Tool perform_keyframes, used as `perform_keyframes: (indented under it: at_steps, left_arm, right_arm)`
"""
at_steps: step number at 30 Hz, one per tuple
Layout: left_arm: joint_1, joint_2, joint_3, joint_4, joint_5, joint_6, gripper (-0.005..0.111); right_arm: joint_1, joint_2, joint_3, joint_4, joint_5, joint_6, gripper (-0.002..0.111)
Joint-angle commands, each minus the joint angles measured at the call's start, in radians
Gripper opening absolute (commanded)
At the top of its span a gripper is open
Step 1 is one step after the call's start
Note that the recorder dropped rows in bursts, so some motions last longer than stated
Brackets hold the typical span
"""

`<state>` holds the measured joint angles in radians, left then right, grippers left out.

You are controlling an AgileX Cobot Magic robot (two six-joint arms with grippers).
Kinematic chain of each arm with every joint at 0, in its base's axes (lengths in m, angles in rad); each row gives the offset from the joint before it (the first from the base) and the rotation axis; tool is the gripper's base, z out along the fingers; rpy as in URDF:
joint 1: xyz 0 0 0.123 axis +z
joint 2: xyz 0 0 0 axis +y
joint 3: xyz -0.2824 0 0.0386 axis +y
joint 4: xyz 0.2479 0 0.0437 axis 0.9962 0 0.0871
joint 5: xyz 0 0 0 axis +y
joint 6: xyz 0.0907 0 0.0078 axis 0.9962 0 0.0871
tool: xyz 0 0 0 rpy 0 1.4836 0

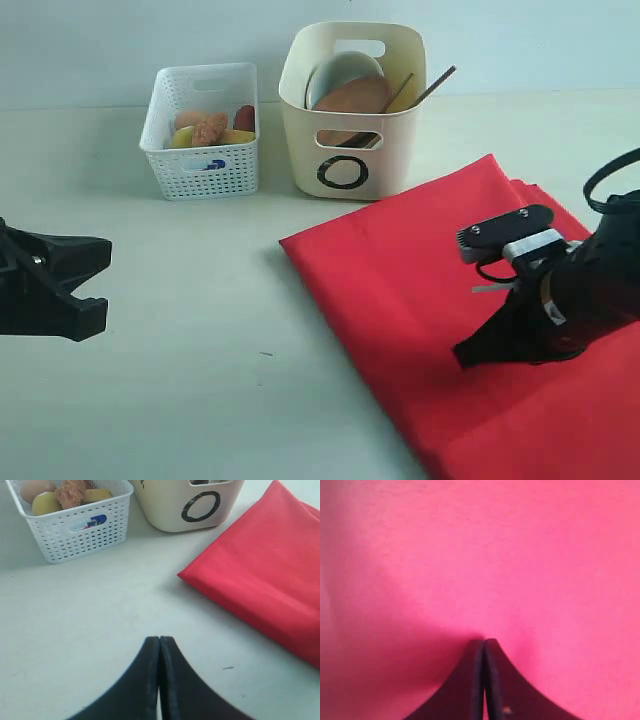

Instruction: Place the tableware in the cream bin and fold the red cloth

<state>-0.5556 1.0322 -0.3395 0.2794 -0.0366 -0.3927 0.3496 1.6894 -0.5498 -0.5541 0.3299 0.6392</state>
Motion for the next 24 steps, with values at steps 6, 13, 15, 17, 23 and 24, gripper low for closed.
perform_keyframes:
  at_steps: [6, 13, 15, 17, 23, 24]
  left_arm:
    - [-0.004, -0.01, 0.004, -0.006, -0.013, -0.006, 0.0]
    - [-0.004, -0.01, 0.004, -0.006, -0.013, -0.006, 0.0]
    - [-0.004, -0.01, 0.004, -0.006, -0.013, -0.006, 0.0]
    - [-0.004, -0.01, 0.004, -0.006, -0.013, -0.006, 0.0]
    - [-0.004, -0.01, 0.004, -0.006, -0.009, -0.011, 0.0]
    - [-0.004, -0.01, 0.004, -0.006, -0.005, -0.011, 0.0]
  right_arm:
    - [-0.129, -0.091, 0.011, -0.298, 0.04, 0.331, 0.0]
    - [-0.129, -0.203, -0.103, -0.23, -0.343, 0.296, 0.0]
    - [-0.129, -0.165, -0.106, -0.234, -0.387, 0.294, 0.0]
    - [-0.129, -0.107, -0.107, -0.237, -0.392, 0.266, 0.0]
    - [-0.129, 0.081, -0.138, -0.237, -0.272, 0.215, 0.0]
    - [-0.129, 0.104, -0.149, -0.237, -0.232, 0.215, 0.0]
